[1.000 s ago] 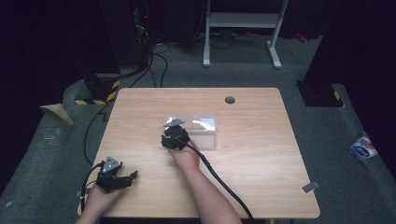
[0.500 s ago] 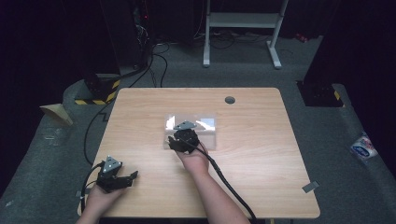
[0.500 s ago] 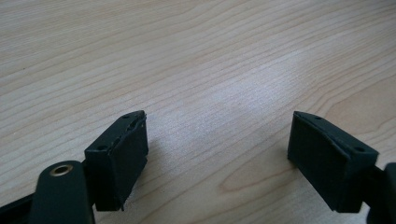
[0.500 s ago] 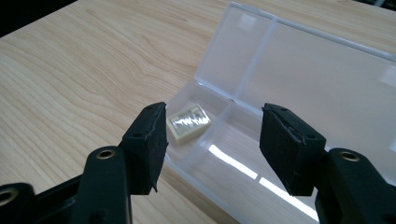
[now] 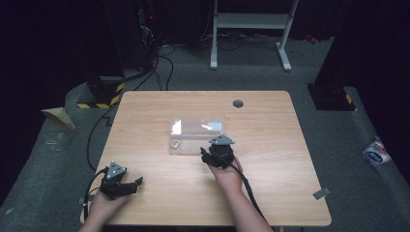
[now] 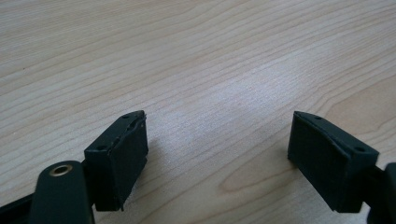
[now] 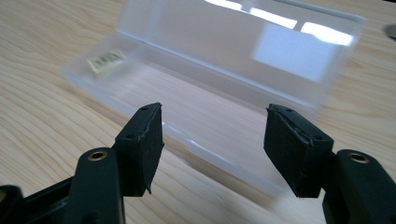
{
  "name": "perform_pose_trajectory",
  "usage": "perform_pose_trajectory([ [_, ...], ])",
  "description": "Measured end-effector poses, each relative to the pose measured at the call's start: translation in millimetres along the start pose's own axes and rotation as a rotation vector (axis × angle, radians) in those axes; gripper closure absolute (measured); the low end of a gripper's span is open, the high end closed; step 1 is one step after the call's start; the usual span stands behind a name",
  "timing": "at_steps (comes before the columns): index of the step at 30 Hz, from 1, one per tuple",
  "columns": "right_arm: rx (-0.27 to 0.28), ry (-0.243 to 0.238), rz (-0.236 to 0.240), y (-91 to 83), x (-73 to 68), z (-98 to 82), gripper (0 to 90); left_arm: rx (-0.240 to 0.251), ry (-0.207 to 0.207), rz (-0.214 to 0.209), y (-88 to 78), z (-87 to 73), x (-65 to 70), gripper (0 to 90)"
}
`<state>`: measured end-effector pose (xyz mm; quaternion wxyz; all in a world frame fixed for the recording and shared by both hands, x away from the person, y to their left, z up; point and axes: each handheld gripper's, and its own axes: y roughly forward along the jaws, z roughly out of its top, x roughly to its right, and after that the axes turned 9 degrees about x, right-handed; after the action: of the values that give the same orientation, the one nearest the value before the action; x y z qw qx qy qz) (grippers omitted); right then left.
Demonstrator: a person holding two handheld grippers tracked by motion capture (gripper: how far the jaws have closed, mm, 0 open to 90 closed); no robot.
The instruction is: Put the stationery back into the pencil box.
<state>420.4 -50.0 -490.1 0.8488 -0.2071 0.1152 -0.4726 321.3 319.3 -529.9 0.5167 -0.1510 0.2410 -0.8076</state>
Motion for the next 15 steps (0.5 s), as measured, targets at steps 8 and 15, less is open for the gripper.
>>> perform_pose_trajectory([
  [8,-0.006,0.02,-0.092,-39.4,44.2,-27.1,33.4,0.0,0.0,0.001,0.0,0.0,0.2,20.2],
  [15,-0.039,0.055,-0.172,-72.5,79.2,-55.2,31.4,-0.004,0.002,-0.004,-0.1,-0.1,0.8,19.0],
])
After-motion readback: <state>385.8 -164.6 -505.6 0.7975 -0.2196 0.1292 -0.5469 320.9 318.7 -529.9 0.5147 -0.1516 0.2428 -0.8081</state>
